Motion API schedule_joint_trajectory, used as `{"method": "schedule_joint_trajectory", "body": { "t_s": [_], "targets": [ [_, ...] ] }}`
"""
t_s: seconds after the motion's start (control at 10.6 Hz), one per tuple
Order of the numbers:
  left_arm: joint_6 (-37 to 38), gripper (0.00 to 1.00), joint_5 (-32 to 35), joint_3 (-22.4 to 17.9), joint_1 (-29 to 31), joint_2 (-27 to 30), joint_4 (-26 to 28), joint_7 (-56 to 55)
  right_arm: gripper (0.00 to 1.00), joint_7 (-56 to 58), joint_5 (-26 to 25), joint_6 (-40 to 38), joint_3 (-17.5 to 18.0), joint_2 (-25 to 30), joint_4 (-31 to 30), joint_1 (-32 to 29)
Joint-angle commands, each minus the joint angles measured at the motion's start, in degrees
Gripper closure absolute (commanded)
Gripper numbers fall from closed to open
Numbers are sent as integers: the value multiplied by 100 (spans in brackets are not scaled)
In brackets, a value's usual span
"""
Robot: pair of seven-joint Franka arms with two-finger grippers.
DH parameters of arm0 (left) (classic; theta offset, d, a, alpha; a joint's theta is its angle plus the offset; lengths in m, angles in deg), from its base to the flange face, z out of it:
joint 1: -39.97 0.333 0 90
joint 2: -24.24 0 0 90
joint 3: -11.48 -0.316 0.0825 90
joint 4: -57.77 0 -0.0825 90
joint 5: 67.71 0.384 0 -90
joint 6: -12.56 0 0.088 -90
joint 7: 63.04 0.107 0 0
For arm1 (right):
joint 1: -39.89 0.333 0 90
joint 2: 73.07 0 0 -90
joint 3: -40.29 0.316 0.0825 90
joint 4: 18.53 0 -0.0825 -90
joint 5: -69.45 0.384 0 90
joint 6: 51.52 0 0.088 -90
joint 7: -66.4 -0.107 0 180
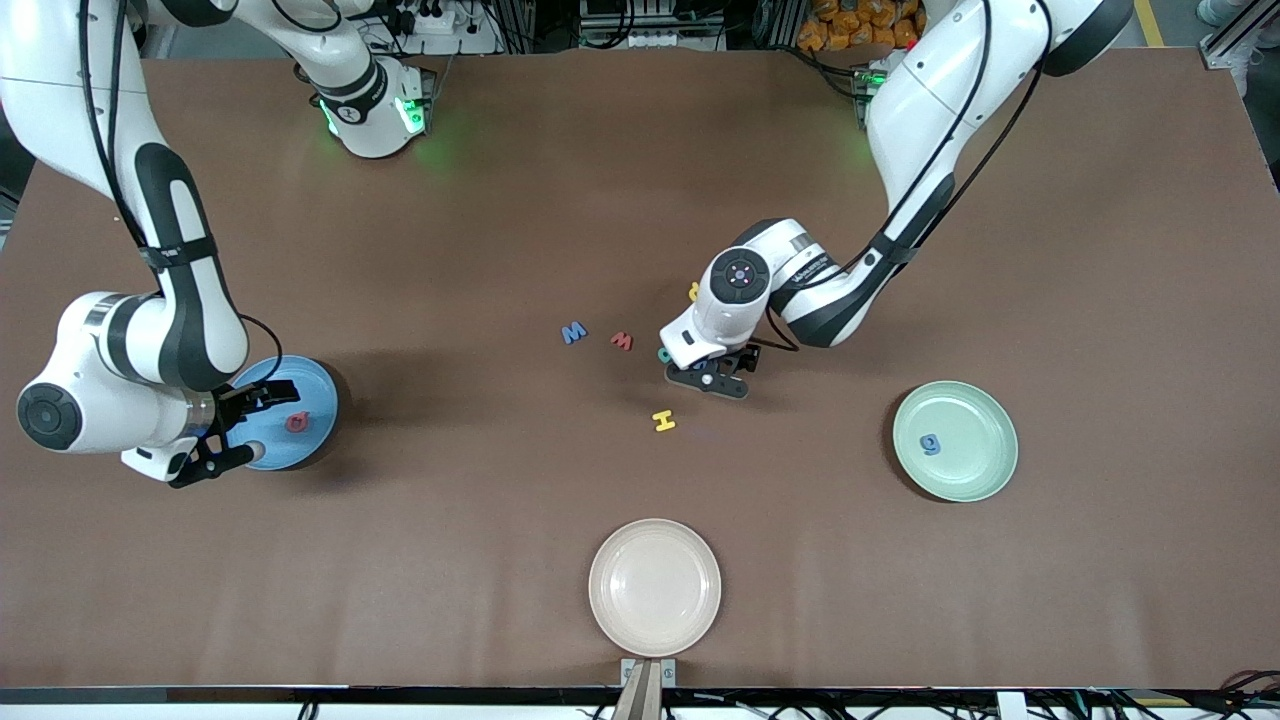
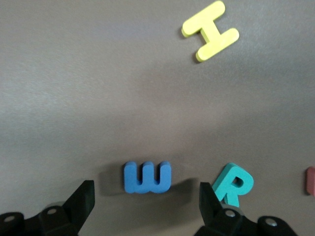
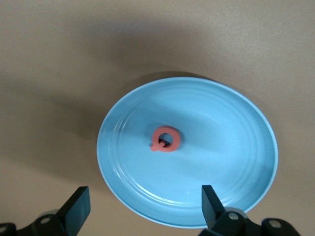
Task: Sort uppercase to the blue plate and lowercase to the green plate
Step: 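Release the pink Q on the blue plate while the left gripper grasps W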
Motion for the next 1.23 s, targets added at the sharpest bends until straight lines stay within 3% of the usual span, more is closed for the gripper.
{"method": "schedule_joint_trajectory", "body": {
  "t_s": [0.0, 0.66, 0.76, 0.95, 1.14],
  "targets": [
    [0, 14, 191, -257, -314, -55, -202, -181, 0, -19, -13, -10, 96, 205, -167, 4],
    [27, 44, 200, -380, -315, -72, -264, -102, 0, -1195, 101, -2, 105, 196, -88, 733],
    [27, 52, 200, -380, -297, -72, -264, -94, 0, -1414, 101, -2, 105, 196, -88, 830],
    [27, 98, 200, -380, -254, -55, -255, -93, 0, -1880, 145, -2, 105, 205, -79, 1102],
    [44, 100, 200, -380, -201, 68, -255, -163, 0, -2171, 145, -19, 105, 240, -79, 1235]
  ]
}}
